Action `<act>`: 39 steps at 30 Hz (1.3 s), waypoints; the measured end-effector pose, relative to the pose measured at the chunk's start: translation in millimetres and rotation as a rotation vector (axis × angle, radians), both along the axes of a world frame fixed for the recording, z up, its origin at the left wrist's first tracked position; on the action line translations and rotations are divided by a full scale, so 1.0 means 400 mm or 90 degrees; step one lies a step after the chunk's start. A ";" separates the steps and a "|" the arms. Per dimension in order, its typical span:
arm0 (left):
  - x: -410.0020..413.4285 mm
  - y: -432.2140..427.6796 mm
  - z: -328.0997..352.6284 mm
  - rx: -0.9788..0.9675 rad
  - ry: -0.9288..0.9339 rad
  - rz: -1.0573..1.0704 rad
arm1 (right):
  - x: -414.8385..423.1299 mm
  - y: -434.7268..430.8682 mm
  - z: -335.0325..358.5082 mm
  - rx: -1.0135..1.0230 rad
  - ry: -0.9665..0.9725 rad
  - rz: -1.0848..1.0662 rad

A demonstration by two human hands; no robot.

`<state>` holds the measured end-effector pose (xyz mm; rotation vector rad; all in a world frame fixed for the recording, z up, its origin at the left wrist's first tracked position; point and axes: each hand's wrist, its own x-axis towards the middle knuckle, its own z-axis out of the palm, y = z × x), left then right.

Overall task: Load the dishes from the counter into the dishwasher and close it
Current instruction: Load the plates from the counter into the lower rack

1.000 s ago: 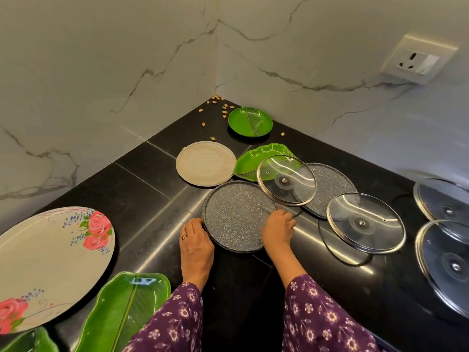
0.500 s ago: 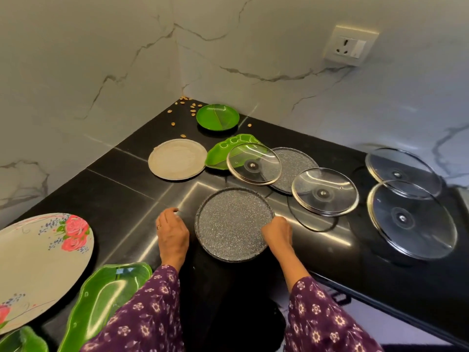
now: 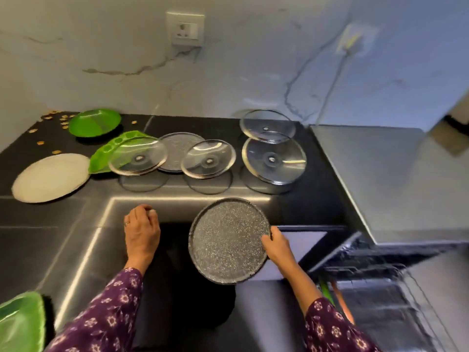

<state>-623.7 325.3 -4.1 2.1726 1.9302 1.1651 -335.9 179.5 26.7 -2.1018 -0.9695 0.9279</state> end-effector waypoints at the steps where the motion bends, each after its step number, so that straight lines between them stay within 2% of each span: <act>1: 0.066 -0.024 0.004 0.006 0.001 -0.028 | 0.054 -0.056 -0.001 0.007 -0.015 -0.031; 4: 0.262 -0.104 0.003 0.009 0.005 -0.128 | 0.193 -0.233 -0.002 0.022 -0.041 -0.113; 10: 0.681 -0.330 0.028 -0.077 -0.051 -0.405 | 0.430 -0.609 -0.027 -0.013 -0.088 -0.274; 15: 0.988 -0.520 0.025 -0.045 0.033 -0.625 | 0.579 -0.846 -0.077 -0.066 -0.118 -0.383; 20: 1.215 -0.657 0.017 -0.048 0.207 -0.788 | 0.677 -0.988 -0.121 -0.090 -0.113 -0.445; 24: 1.354 -0.678 0.007 -0.019 0.309 -0.855 | 0.735 -1.030 -0.180 -0.118 -0.117 -0.466; 30: 1.530 -0.619 -0.013 0.001 0.322 -0.869 | 0.822 -0.991 -0.293 -0.201 -0.138 -0.465; 33: 1.590 -0.571 -0.042 0.028 0.322 -0.888 | 0.877 -0.944 -0.373 -0.249 -0.171 -0.391; 39: 1.630 -0.527 -0.114 0.059 0.428 -0.933 | 0.950 -0.798 -0.510 -0.300 -0.202 -0.263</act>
